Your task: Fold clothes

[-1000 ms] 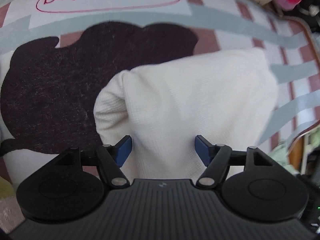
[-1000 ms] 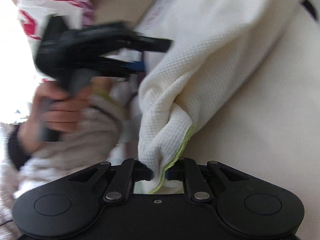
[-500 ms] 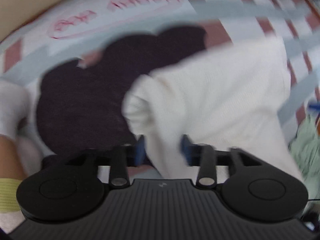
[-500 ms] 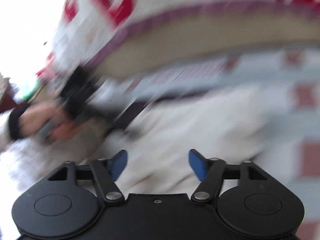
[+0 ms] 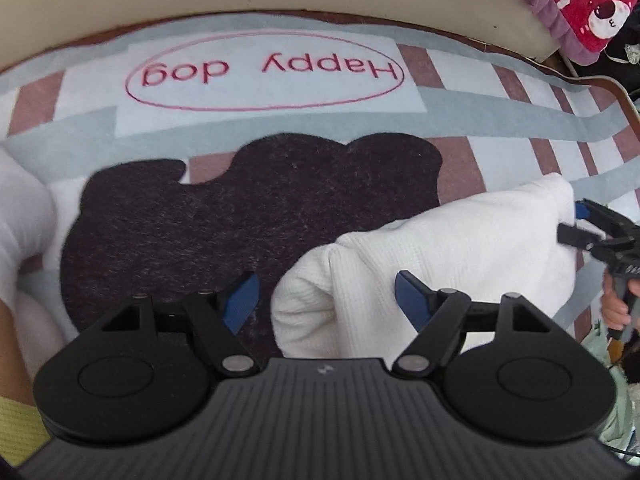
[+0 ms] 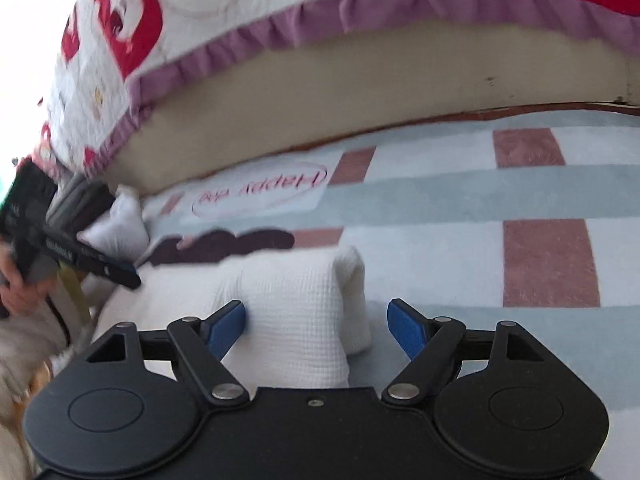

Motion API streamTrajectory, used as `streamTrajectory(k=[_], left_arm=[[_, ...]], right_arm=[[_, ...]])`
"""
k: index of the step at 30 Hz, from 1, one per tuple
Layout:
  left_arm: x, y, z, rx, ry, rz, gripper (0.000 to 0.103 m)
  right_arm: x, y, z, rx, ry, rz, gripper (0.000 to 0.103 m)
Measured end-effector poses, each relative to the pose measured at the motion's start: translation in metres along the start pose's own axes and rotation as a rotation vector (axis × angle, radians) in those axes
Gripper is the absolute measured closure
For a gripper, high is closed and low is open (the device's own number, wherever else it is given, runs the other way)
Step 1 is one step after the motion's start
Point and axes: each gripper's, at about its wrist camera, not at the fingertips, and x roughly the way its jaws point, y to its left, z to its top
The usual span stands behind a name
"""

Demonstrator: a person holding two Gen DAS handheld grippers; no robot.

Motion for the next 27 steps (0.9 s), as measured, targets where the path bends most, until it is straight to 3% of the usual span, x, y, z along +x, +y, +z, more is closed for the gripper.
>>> streamTrajectory(k=[5,6,9,11,12,15,16,17,20,23,27], left_arm=[[0.018,-0.030,0.006,0.409,0.006,0.095,0.018],[0.022,-0.030,0.008,0.416,0.027,0.070,0.018],[0.039,-0.008,0.017,0.232,0.148,-0.046,0.017],[0.043,0.006,0.021,0.115,0.176,-0.096,0.014],[0.044,0.008,0.022,0.095,0.179,-0.102,0.014],[0.047,-0.004,0.018,0.160,0.196,-0.078,0.010],[0.047,-0.009,0.015,0.192,0.193,-0.071,0.014],[0.046,-0.017,0.012,0.234,0.179,-0.058,0.031],[0.036,-0.047,0.000,0.395,0.131,0.017,0.069],[0.024,-0.075,-0.015,0.492,0.074,0.118,0.078],[0.003,-0.093,-0.029,0.553,-0.028,0.202,0.079]], right_arm=[[0.015,-0.014,-0.005,0.021,0.017,0.069,0.020],[0.017,-0.013,-0.006,-0.004,0.014,0.064,0.020],[0.024,-0.009,-0.006,-0.064,0.010,0.078,0.017],[0.028,-0.014,-0.006,-0.042,-0.005,0.123,0.013],[0.030,-0.014,-0.005,-0.036,-0.010,0.137,0.013],[0.036,-0.013,-0.002,-0.029,-0.019,0.165,0.015],[0.037,-0.012,-0.003,-0.022,-0.022,0.178,0.020],[0.037,-0.010,-0.006,-0.012,-0.025,0.192,0.031],[0.024,-0.003,-0.015,-0.009,-0.074,0.177,0.059],[-0.003,0.009,-0.024,-0.032,-0.130,0.115,0.064],[-0.036,0.034,-0.029,-0.061,-0.184,0.024,0.064]])
